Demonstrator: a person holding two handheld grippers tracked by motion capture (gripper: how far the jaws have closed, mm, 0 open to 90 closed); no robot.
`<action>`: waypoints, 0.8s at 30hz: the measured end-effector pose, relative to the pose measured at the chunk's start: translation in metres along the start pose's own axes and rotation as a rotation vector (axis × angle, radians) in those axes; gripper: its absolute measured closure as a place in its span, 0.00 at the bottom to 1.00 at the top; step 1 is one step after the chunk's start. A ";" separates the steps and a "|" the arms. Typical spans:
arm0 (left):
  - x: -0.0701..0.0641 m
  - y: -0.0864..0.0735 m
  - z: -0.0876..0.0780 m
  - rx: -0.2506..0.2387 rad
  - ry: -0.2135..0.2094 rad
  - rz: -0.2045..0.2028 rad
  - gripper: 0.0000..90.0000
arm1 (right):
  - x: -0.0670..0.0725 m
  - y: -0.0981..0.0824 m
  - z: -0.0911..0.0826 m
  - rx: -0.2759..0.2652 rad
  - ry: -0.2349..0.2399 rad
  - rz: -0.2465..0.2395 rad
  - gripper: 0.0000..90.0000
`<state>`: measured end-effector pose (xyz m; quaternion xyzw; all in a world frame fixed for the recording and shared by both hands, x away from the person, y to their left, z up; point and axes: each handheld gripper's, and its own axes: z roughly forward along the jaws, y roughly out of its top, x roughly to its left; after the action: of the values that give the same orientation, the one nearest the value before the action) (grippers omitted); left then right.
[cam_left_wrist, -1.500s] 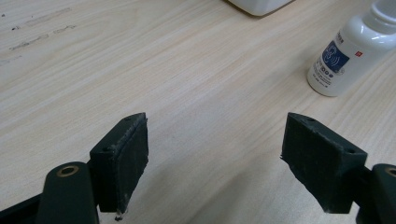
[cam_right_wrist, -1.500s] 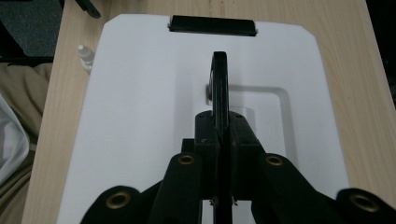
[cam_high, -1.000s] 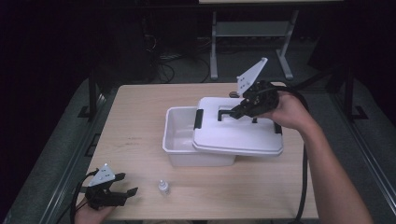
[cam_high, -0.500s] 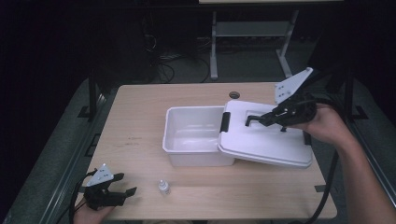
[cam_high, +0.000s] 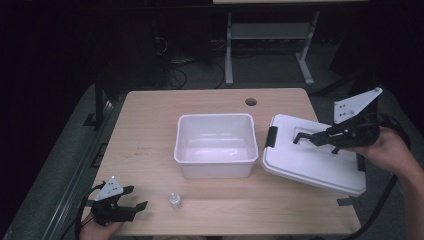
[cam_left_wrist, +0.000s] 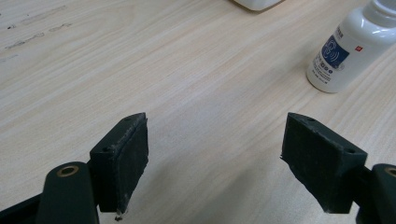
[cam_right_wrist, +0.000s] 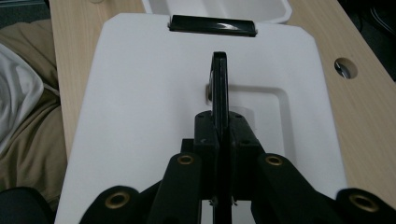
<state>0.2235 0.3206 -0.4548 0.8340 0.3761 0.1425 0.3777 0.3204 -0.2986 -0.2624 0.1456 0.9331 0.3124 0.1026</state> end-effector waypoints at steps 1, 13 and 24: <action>0.000 0.000 0.000 0.001 0.001 -0.001 0.25 | 0.001 -0.009 0.002 -0.002 0.003 0.007 0.93; 0.003 -0.002 -0.001 0.000 0.008 -0.004 0.25 | 0.006 -0.044 0.044 0.039 0.026 0.029 0.93; 0.004 -0.002 -0.002 0.002 0.004 -0.005 0.25 | 0.012 -0.075 0.106 0.062 0.081 0.077 0.93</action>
<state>0.2242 0.3253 -0.4557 0.8332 0.3790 0.1430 0.3763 0.3237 -0.2932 -0.3925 0.1720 0.9394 0.2926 0.0479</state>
